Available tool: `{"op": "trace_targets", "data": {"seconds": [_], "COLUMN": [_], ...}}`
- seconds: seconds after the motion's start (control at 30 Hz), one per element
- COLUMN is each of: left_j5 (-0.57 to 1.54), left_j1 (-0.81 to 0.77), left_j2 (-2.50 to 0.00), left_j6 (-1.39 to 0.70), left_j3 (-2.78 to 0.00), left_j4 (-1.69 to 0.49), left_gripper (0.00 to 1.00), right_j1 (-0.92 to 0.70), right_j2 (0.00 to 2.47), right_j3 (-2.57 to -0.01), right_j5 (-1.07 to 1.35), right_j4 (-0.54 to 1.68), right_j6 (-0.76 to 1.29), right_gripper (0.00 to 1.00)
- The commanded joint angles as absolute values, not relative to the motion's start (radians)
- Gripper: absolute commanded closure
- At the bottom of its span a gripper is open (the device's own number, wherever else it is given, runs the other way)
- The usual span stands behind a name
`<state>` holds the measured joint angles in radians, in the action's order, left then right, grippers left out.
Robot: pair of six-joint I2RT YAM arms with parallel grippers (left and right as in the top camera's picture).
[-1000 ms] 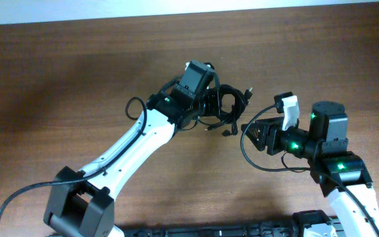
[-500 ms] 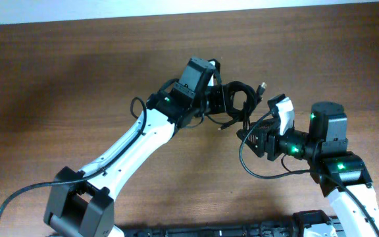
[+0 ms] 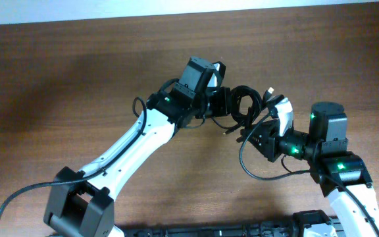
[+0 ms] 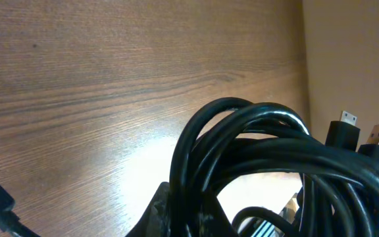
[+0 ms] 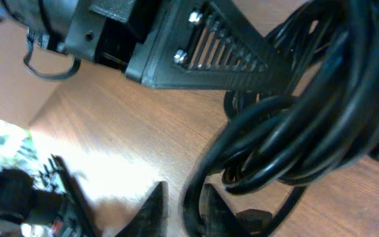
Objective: Untangle cables
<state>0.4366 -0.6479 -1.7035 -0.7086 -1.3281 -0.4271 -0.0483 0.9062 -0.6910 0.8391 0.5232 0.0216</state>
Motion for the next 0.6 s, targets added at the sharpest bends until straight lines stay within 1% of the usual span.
{"op": "trace_targets", "data": {"seconds": [0.0,0.03,0.33,0.43,0.57], "left_j5": [0.476,0.476,0.455,0.402,0.397], "left_j1": [-0.653,-0.653,-0.653,-0.653,-0.653], "left_j2": [-1.666,-1.666,-1.666,-1.666,-1.666], "left_j6": [-0.722,-0.722,-0.715,-0.646,-0.551], "left_j3": [-1.365,-1.365,-1.365,-1.365,-1.365], "left_j4": [-0.419,-0.419,-0.42,-0.421,-0.421], "left_gripper": [1.0,1.0,1.0,1.0,1.0], "right_j1": [-0.046,-0.045,-0.045,-0.045,-0.045], "right_j2": [0.904,0.904,0.904,0.904,0.904], "right_j3": [-0.707,-0.707,-0.707,-0.708,-0.708], "right_j5": [0.858,0.857,0.866,0.93,1.045], "right_j4": [0.521,0.521,0.521,0.503,0.455], "right_j6": [0.011,0.011,0.012,0.015,0.014], "right_gripper": [0.93,0.96,0.96,0.96,0.96]}}
